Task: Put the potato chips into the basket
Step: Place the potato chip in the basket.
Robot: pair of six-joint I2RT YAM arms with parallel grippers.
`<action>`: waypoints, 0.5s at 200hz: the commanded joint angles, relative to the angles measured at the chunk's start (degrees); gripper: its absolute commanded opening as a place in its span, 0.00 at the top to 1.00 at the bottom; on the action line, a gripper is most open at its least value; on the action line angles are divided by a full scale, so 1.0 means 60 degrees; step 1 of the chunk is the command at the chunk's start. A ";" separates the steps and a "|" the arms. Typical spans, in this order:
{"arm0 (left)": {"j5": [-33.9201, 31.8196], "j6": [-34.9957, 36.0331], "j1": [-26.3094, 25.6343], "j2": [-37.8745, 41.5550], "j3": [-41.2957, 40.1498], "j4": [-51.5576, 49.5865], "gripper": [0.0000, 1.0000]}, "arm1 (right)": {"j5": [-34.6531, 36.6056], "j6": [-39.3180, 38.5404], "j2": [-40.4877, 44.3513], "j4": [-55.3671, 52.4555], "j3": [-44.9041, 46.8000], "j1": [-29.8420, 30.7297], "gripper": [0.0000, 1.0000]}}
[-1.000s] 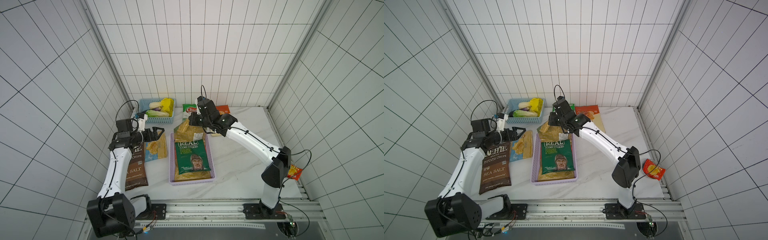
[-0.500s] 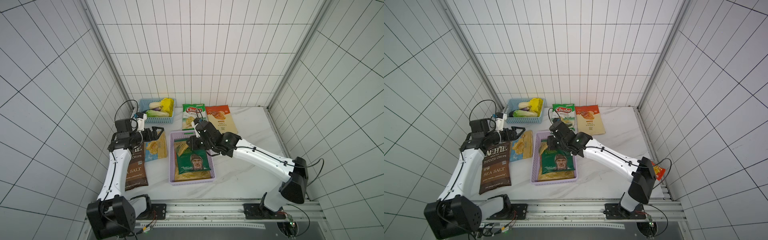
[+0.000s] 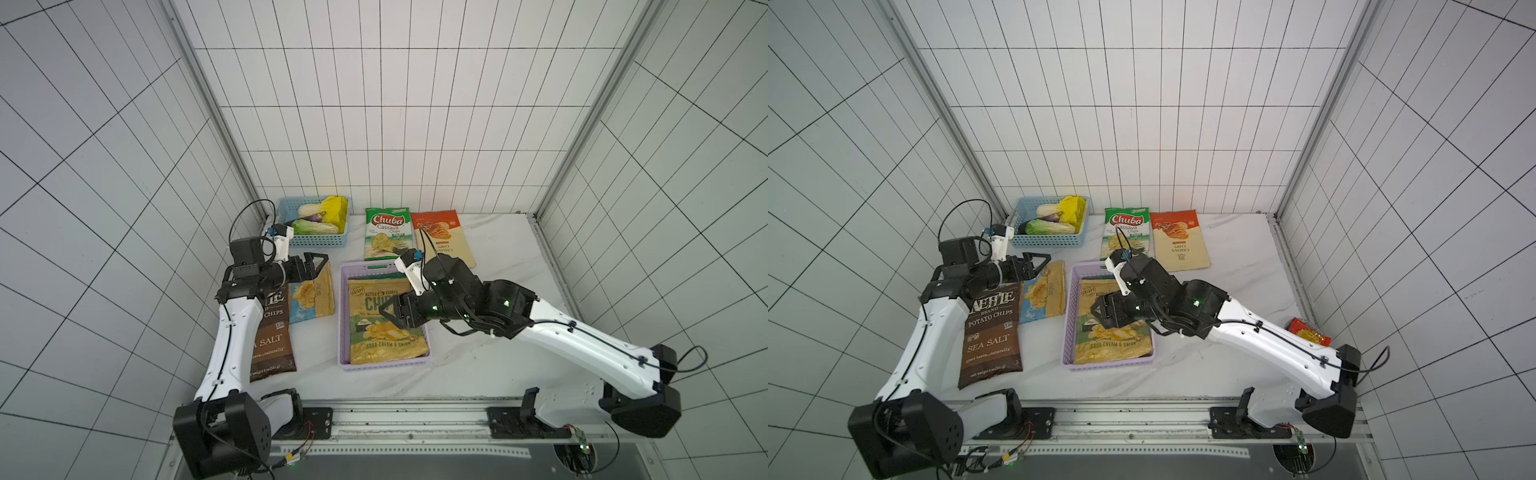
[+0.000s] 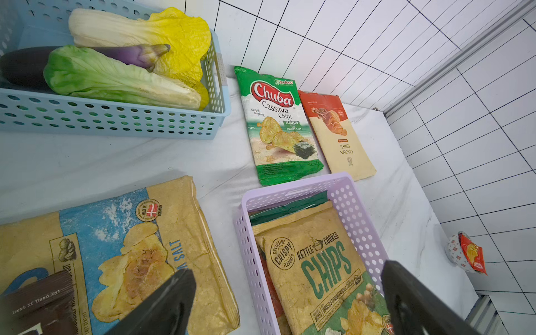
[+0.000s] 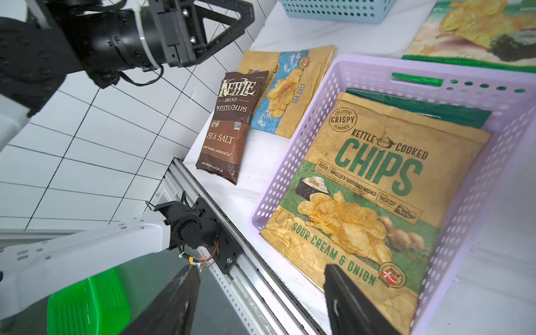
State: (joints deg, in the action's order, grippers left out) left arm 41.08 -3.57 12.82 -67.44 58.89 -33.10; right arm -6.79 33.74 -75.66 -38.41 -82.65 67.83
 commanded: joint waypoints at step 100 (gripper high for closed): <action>0.0467 0.0171 -0.0012 -0.0103 -0.0219 0.0346 0.02 | -0.1964 -0.1253 -0.2244 0.0683 0.1622 -0.0759 0.41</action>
State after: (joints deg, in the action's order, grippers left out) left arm 42.96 -3.44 12.80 -67.57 58.00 -31.99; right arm -11.84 30.17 -85.67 -37.10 -73.10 62.02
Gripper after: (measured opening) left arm 0.982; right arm 0.593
